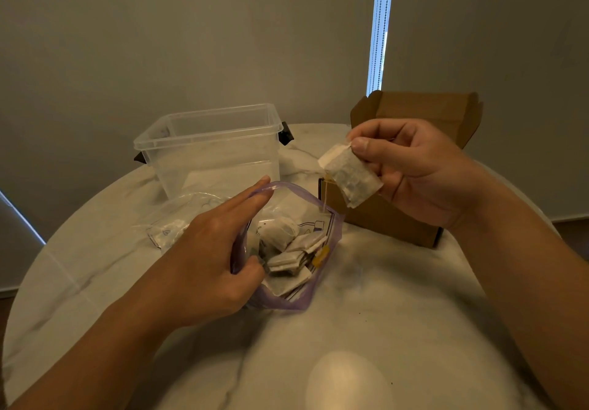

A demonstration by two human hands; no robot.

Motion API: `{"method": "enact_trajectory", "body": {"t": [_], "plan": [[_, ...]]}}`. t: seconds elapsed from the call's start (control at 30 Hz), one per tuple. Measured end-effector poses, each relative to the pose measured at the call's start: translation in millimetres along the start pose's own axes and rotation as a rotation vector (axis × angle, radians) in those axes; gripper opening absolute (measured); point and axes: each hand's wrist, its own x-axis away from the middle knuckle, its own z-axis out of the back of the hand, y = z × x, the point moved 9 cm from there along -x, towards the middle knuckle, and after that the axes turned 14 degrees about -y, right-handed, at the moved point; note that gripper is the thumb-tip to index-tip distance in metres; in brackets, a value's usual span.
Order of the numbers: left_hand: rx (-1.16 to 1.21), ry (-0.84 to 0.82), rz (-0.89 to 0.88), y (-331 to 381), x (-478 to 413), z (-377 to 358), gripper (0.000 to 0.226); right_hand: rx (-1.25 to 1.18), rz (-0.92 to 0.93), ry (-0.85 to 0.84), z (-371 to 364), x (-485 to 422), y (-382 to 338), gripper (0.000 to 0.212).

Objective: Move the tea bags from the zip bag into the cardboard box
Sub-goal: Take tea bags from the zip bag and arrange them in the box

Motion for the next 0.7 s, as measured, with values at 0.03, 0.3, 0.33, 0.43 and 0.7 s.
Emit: {"method": "enact_trajectory", "body": {"t": [0.03, 0.3, 0.33, 0.43, 0.7], "plan": [[-0.002, 0.002, 0.000, -0.1, 0.1, 0.3, 0.084, 0.001, 0.007, -0.006, 0.3, -0.2, -0.7, 0.013], [0.001, 0.010, -0.026, -0.5, 0.6, 0.3, 0.082, -0.049, 0.086, 0.141, 27.4, 2.3, -21.0, 0.018], [0.001, 0.012, -0.032, -0.4, 0.6, 0.1, 0.082, -0.069, 0.120, 0.172, 35.5, 2.6, -28.2, 0.019], [-0.004, 0.016, -0.045, -0.1, 0.8, 0.3, 0.083, -0.109, 0.235, 0.237, 60.0, 4.9, -50.5, 0.015], [-0.011, 0.006, -0.062, 1.2, 1.5, -0.1, 0.079, 0.022, 0.186, 0.454, 109.2, 16.0, -35.3, 0.008]]}}
